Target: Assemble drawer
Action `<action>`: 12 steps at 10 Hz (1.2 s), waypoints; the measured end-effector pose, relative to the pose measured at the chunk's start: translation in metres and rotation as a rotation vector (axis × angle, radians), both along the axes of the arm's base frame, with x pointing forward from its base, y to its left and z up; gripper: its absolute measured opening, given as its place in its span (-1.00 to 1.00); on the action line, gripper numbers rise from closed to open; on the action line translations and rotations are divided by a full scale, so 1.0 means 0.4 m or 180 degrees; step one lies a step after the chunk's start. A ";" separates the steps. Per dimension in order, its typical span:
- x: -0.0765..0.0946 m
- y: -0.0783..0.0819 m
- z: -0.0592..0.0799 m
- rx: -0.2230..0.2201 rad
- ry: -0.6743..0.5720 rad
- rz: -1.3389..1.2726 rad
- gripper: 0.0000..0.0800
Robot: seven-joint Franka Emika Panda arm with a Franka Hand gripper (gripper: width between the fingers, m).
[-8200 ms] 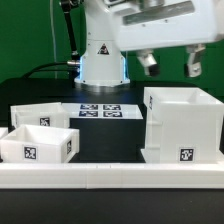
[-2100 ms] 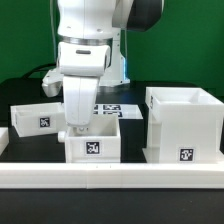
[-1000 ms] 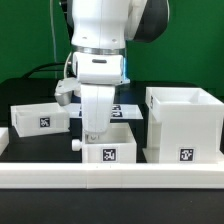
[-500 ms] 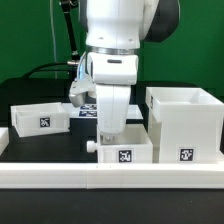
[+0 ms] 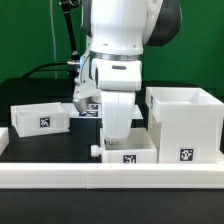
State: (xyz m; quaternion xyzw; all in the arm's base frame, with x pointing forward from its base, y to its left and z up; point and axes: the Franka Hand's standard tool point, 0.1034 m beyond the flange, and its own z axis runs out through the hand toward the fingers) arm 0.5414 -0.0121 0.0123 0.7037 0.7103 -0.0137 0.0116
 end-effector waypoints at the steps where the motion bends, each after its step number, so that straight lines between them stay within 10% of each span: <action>1: 0.000 0.009 -0.001 -0.0005 -0.0001 0.0012 -0.89; 12: 0.010 0.032 -0.001 -0.0021 -0.0058 -0.0137 -0.89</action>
Offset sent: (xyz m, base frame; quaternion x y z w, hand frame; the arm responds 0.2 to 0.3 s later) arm 0.0053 0.0124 -0.0015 -0.0193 -0.0152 -0.0261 0.9994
